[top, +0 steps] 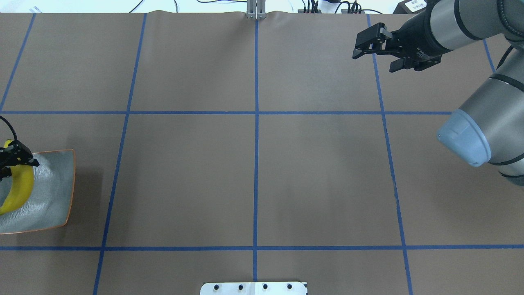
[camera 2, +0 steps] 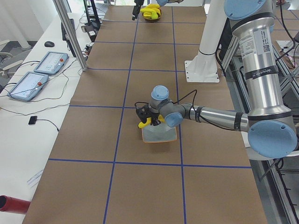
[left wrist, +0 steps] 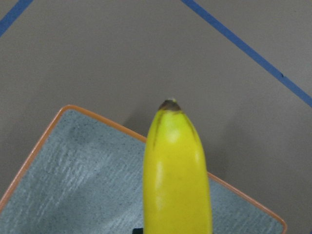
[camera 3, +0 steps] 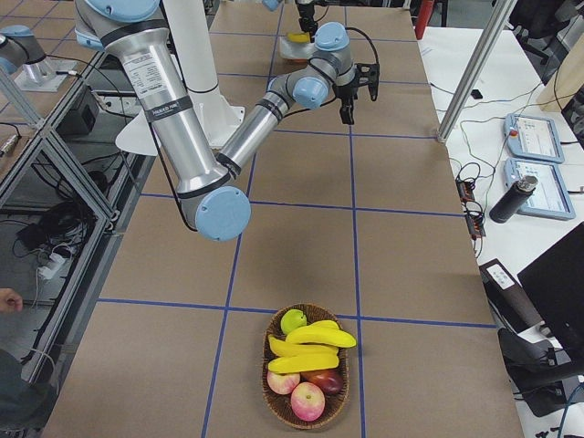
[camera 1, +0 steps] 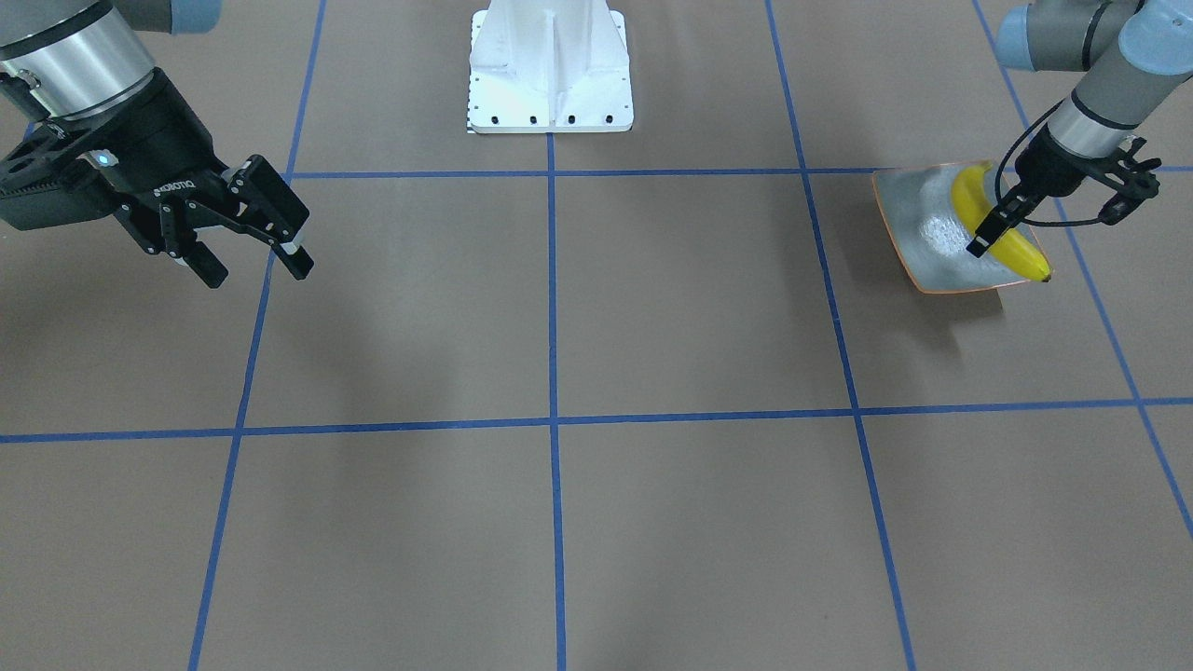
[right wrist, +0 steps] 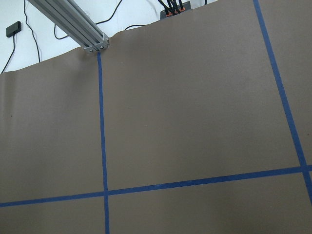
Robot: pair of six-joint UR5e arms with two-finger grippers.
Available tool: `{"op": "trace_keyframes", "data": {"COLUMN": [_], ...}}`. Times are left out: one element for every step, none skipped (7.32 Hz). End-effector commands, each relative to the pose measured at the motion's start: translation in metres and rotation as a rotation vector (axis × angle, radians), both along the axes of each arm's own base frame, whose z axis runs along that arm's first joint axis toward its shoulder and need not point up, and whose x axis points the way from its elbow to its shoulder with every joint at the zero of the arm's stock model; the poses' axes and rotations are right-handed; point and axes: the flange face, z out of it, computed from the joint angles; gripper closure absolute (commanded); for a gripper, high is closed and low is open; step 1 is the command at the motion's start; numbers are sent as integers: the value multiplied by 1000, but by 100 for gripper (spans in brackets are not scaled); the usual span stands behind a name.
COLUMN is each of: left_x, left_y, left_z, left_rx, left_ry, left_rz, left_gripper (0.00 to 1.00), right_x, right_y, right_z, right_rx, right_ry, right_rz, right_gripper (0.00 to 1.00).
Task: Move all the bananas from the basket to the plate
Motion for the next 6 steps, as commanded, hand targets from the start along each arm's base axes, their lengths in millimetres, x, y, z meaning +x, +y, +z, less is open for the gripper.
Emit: {"op": "trace_keyframes", "data": {"left_x": [0, 0, 0, 0, 0, -1], "left_y": [1, 1, 2, 3, 4, 6], "left_z": [11, 15, 19, 23, 24, 26], "left_rx": [-16, -20, -28, -32, -23, 15], "left_ry": [-13, -17, -23, -27, -30, -39], "left_rz": [3, 3, 4, 4, 17, 65], "left_gripper": [87, 78, 51, 47, 35, 17], "right_x": [-1, -2, -1, -1, 1, 3], "right_y": [-1, -1, -1, -1, 0, 2], "right_z": [3, 2, 2, 1, 1, 13], "right_rx": [-4, -4, -4, -3, -1, -16], "right_ry": [4, 3, 3, 1, 0, 11], "right_rz": [0, -1, 1, 0, 1, 4], "right_gripper": [0, 0, 0, 0, 0, 0]}}
